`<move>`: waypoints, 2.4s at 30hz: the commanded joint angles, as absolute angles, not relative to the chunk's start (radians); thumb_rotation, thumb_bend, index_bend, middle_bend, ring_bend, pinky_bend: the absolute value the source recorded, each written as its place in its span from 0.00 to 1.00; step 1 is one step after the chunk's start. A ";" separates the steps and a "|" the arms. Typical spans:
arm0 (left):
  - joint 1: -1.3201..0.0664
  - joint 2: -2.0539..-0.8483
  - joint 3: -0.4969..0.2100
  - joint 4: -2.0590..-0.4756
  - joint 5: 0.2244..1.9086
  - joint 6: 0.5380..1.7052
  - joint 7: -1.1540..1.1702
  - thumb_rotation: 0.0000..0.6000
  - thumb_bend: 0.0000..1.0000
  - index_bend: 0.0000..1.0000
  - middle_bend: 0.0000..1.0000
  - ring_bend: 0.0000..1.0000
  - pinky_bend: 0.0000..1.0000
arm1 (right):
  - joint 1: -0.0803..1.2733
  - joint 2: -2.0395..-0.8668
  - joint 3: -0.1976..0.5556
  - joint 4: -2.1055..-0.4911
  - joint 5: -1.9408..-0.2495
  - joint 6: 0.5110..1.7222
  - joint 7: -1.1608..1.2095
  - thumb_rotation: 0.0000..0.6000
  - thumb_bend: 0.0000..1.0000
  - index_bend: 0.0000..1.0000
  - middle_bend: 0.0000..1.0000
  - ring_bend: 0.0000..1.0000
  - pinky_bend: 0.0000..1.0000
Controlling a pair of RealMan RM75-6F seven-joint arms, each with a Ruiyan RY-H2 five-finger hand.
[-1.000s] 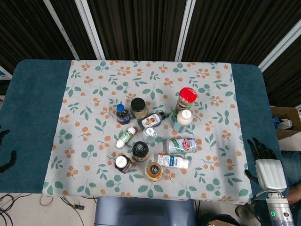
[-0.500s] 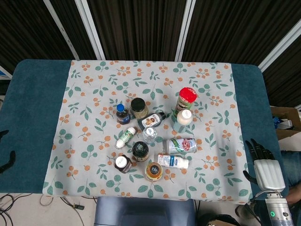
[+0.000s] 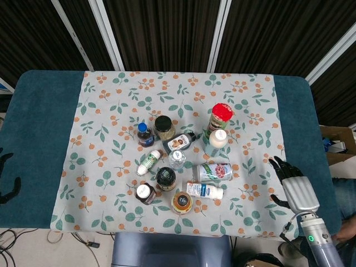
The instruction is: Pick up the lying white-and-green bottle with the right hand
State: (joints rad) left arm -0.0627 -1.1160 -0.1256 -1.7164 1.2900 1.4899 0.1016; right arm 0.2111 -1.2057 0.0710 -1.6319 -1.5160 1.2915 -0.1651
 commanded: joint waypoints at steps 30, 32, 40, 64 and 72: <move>-0.071 -1.099 -0.130 -1.722 1.258 1.453 0.083 1.00 0.42 0.16 0.04 0.08 0.02 | 0.553 -1.490 0.151 -1.628 -1.135 0.979 -0.532 1.00 0.28 0.04 0.15 0.17 0.23; -0.071 -1.098 -0.129 -1.723 1.257 1.452 0.086 1.00 0.42 0.16 0.04 0.08 0.02 | 0.560 -1.497 0.150 -1.624 -1.127 0.979 -0.538 1.00 0.28 0.05 0.17 0.18 0.23; -0.072 -1.098 -0.130 -1.728 1.247 1.449 0.090 1.00 0.42 0.16 0.04 0.08 0.02 | 0.588 -1.514 0.146 -1.600 -1.085 0.973 -0.553 1.00 0.33 0.13 0.23 0.23 0.23; -0.075 -1.092 -0.128 -1.739 1.236 1.439 0.094 1.00 0.42 0.16 0.04 0.08 0.02 | 0.583 -1.494 0.118 -1.601 -1.072 0.999 -0.479 1.00 0.45 0.37 0.44 0.43 0.35; -0.074 -1.092 -0.127 -1.738 1.236 1.439 0.090 1.00 0.42 0.16 0.04 0.08 0.02 | 0.559 -1.425 0.121 -1.658 -1.108 0.995 -0.356 1.00 0.45 0.39 0.46 0.44 0.35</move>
State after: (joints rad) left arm -0.0743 -1.0917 -0.1273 -1.7381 1.2357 1.4392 0.0896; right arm 0.5675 -1.4435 0.1205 -1.6433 -1.0949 0.9941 -0.3802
